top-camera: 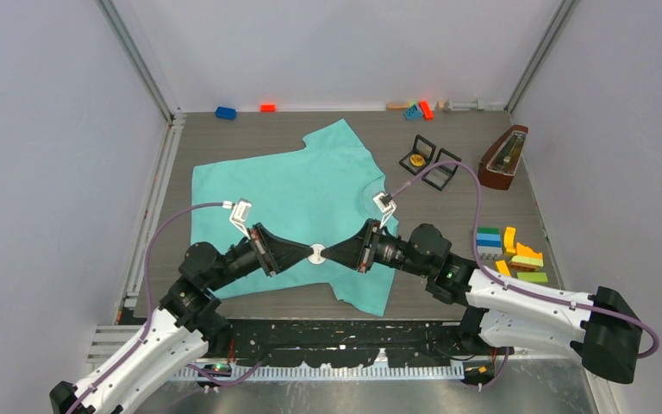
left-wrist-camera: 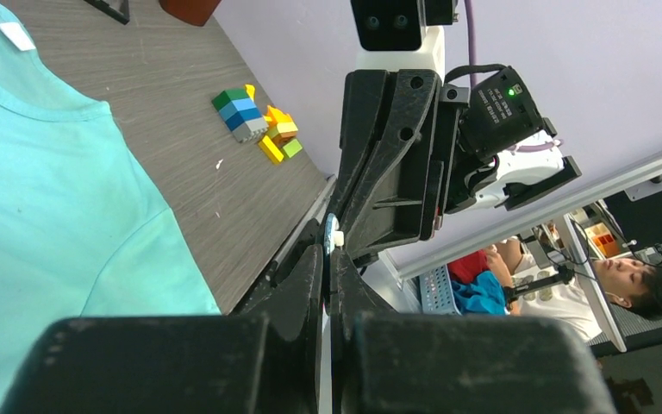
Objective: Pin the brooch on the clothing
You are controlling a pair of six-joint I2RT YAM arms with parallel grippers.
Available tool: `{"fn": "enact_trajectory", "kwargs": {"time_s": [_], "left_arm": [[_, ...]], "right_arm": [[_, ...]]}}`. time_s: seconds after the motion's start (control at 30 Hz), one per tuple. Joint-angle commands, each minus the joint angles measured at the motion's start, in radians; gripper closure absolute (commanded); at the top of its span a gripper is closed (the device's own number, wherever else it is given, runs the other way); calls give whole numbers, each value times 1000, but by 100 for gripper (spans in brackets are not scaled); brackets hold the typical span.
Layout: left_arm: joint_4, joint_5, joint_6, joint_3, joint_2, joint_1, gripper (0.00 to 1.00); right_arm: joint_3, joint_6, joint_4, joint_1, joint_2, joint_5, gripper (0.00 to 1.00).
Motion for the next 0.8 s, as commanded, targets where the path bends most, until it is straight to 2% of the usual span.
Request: {"fn": "enact_trajectory", "kwargs": {"time_s": [0.0, 0.03, 0.1, 0.17, 0.23, 0.33, 0.53, 0.77], "left_arm": [[62, 49, 4, 9, 14, 3, 98], [56, 56, 11, 12, 19, 3, 89], [25, 64, 27, 23, 27, 3, 61], [-4, 74, 44, 32, 32, 2, 49], [-19, 89, 54, 37, 42, 3, 43], [-58, 138, 83, 63, 77, 3, 43], [-60, 212, 90, 89, 126, 3, 50], [-41, 229, 77, 73, 142, 3, 57]], "right_arm": [[-9, -2, 65, -8, -20, -6, 99], [-11, -5, 59, -12, -25, -2, 99], [-11, -12, 32, -23, -54, 1, 100], [-3, -22, -5, -33, -73, -6, 100], [17, -35, -63, -47, -84, -26, 100], [54, -50, -161, -73, -85, -59, 100], [94, -34, -202, -115, -65, -207, 100], [124, -28, -204, -123, -33, -294, 100]]}}
